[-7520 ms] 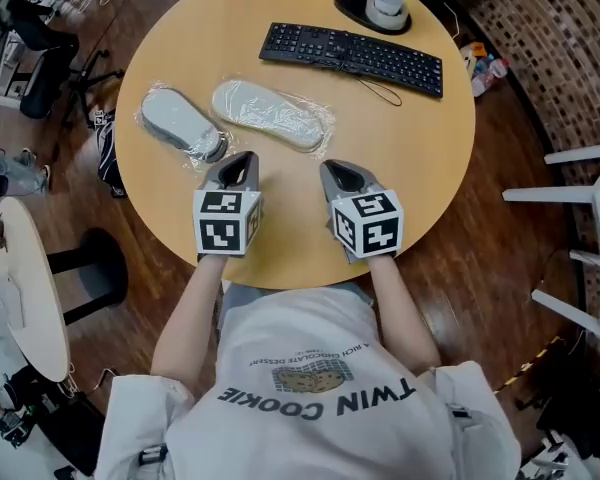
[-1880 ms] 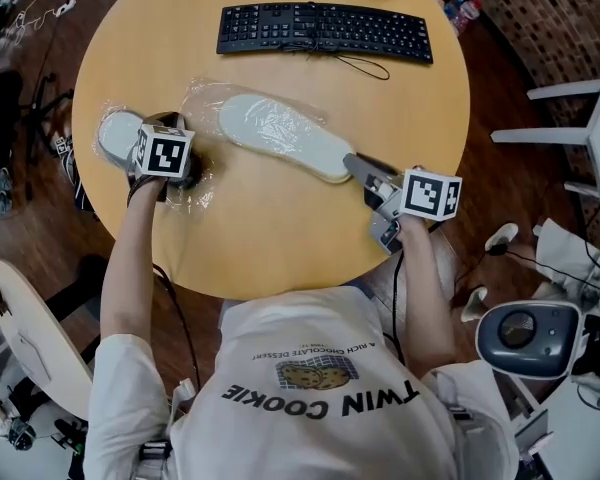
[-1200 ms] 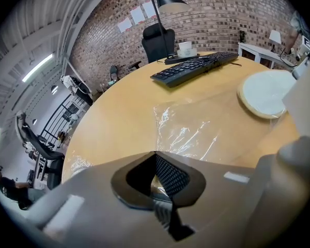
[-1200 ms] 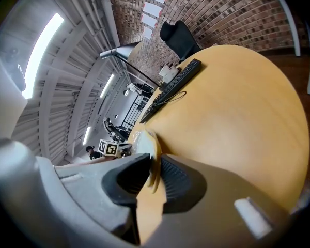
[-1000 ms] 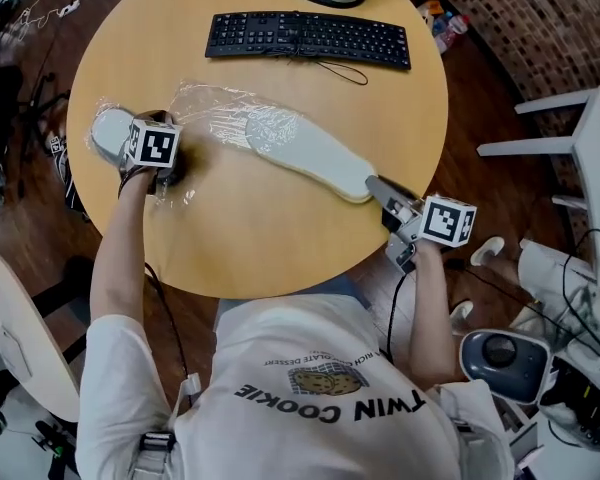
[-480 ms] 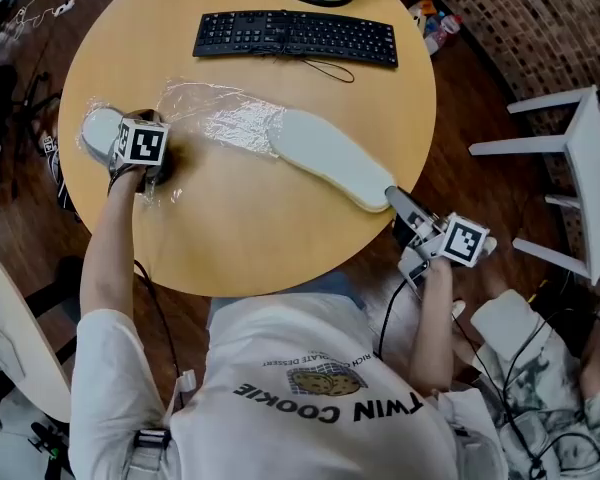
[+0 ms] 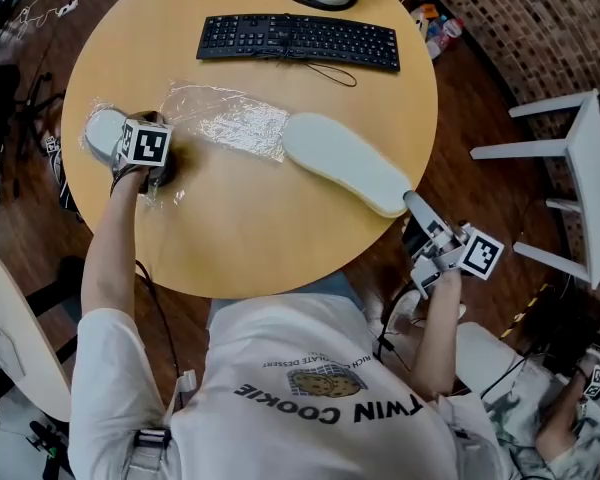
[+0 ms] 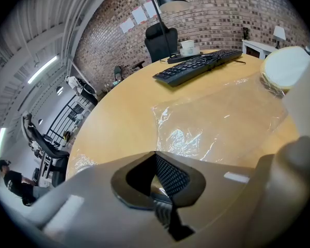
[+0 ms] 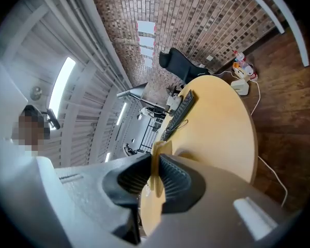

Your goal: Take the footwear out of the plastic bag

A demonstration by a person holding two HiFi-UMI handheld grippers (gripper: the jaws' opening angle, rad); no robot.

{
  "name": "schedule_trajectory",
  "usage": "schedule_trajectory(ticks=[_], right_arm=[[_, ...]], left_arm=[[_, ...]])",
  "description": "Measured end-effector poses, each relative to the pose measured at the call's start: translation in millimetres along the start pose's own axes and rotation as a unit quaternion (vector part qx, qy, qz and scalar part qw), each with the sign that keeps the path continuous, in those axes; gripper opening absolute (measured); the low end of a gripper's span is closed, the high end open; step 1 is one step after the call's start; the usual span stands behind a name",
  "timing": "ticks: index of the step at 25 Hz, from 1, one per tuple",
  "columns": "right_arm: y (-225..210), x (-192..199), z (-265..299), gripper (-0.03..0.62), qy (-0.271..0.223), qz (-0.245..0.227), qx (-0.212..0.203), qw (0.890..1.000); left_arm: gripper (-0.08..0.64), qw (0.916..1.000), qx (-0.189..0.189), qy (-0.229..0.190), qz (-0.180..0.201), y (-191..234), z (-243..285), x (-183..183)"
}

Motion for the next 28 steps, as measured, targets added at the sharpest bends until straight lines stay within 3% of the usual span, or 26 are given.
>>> schedule_trajectory(ticks=[9, 17, 23, 28], right_arm=[[11.4, -11.7, -6.1, 0.054, -0.063, 0.026, -0.076, 0.995], [7.3, -10.0, 48.6, 0.054, -0.029, 0.023, -0.109, 0.993], [-12.2, 10.6, 112.9, 0.054, 0.018, 0.036, -0.108, 0.993], [-29.0, 29.4, 156.7, 0.054, 0.019, 0.057, -0.124, 0.990]], left_arm=[[-0.002, 1.0000, 0.002, 0.001, 0.001, -2.5, -1.1, 1.0], [-0.002, 1.0000, -0.002, -0.001, 0.000, -3.7, -0.9, 1.6], [-0.002, 0.9999, -0.003, -0.007, -0.012, -2.3, -0.6, 4.6], [-0.001, 0.9997, 0.004, -0.012, -0.019, -0.7, 0.4, 7.2]])
Point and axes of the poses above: the fingertips, and each gripper's own axes: z forward along the fingers, y to its left, x out of its underside, the point moved 8 cm from there along -z, backward along the fingers, and after that the axes turned 14 degrees about -x, right-handed, at the moved point
